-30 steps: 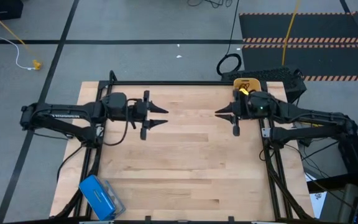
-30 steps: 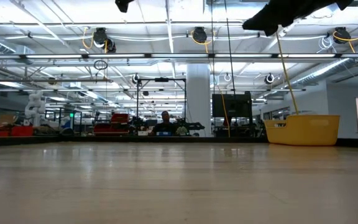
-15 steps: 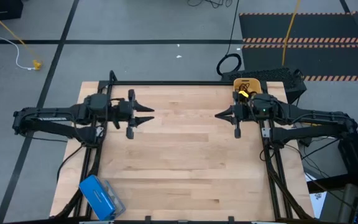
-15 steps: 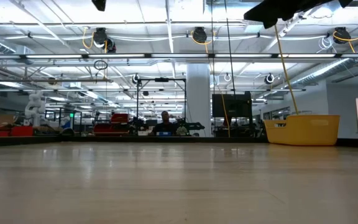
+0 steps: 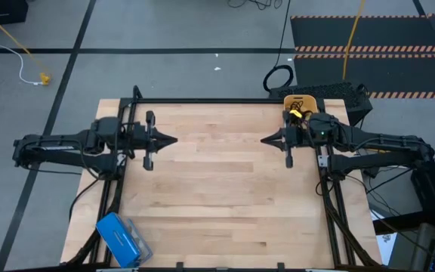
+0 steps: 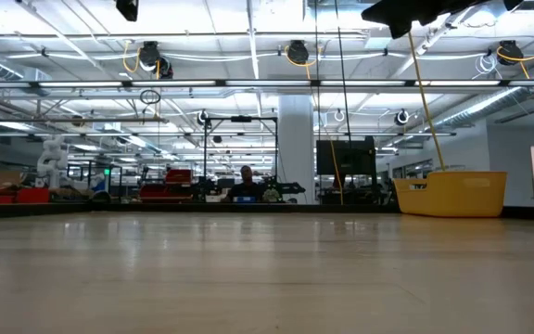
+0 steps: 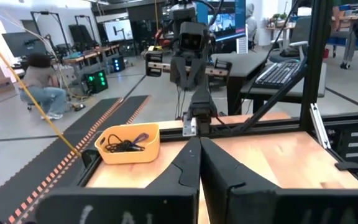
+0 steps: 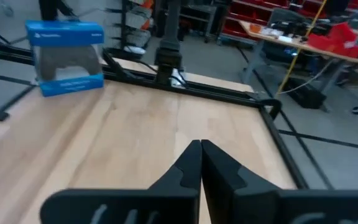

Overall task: Pick and place USB-C Cables
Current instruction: Return to Home Position

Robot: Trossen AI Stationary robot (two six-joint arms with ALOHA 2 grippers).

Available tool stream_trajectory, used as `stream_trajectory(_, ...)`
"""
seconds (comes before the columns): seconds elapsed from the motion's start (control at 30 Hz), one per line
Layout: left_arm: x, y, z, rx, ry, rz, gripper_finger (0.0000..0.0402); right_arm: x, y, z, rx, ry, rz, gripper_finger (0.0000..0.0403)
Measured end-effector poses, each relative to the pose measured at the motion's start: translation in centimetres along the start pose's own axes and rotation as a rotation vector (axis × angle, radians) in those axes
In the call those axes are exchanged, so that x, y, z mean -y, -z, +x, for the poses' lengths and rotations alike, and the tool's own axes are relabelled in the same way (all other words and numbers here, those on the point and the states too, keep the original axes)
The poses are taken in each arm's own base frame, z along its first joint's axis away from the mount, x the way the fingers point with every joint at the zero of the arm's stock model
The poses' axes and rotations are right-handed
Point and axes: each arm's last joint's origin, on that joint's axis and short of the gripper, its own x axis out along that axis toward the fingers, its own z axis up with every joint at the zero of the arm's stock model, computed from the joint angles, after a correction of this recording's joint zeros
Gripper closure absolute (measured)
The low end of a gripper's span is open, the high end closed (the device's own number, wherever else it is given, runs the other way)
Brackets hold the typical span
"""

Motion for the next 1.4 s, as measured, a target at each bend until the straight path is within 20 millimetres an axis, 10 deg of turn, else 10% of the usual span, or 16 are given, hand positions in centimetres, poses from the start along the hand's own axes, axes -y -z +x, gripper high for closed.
stream_trajectory(1.4, 1.4, 9.7, -5.4, 0.007, -0.019, -0.059, 0.0397, -2.9, 11.8, -0.6, 0.203, 0.036, 0.143, 0.0403)
